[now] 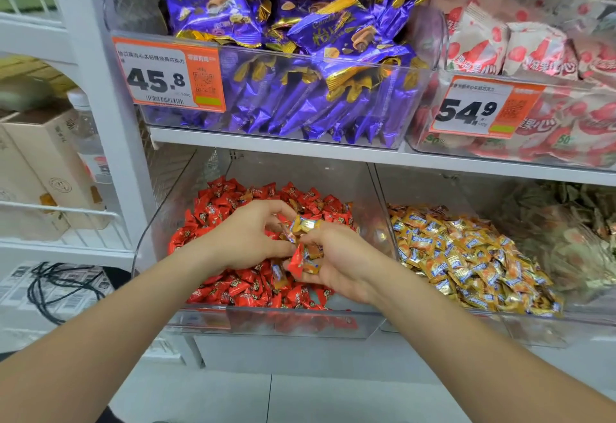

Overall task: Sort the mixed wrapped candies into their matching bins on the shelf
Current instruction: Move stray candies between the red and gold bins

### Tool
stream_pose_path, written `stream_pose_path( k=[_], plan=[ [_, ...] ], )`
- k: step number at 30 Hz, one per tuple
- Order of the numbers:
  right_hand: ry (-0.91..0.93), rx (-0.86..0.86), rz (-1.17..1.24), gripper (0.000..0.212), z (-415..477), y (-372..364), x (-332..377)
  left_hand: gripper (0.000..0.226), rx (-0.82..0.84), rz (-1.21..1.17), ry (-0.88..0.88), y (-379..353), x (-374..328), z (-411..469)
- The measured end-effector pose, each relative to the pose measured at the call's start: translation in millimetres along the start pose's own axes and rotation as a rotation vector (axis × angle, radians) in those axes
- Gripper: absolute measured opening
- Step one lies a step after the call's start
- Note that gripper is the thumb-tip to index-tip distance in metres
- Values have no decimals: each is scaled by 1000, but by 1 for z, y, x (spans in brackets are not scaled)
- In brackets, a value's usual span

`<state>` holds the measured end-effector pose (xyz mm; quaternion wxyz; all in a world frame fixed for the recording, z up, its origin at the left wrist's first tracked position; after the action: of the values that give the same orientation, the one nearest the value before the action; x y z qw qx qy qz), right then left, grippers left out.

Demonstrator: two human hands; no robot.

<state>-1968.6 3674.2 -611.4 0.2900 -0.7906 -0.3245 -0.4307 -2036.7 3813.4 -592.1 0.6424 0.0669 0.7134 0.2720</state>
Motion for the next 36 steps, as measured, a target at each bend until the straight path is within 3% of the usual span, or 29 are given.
stream_pose_path(
  k=[6,9,12,18,20,23,26,28,32,36],
  plan=[
    [-41,-71,-128,51,10,7,3,26,-1,58,-28,6,-3,4],
    [-16,-171,-191,35,8,12,8,11,-3,78,-30,7,-5,3],
    [21,-271,-256,15,5,19,13,14,-40,83,31,10,-5,1],
    [178,-333,-567,42,-8,25,27,13,42,-69,145,0,-13,-4],
    [238,-335,-660,42,-10,29,32,19,115,-18,139,-4,-18,-4],
    [256,-324,-832,17,-9,35,37,42,127,273,45,-8,-19,-2],
    [387,-363,-1227,22,-9,33,40,55,75,558,-138,-15,-20,1],
    [456,-302,-1429,25,-9,24,34,43,146,617,-123,-19,-17,-1],
    [383,-64,-1530,26,-4,18,14,15,267,698,-110,-19,-11,-5],
    [381,-17,-1537,50,1,11,4,31,326,725,-71,-15,-7,-11]
  ],
)
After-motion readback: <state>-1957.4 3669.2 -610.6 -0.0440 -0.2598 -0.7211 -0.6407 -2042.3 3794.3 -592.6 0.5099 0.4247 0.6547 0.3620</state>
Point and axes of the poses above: each hand's wrist, its own z-axis towards the middle knuckle, its own y-axis out of the back of the hand, x = y × z, the point moved 5 cm from there along z, towards the middle knuckle, and after that the axes turned 7 degrees about -z, right-handed, at the moved point
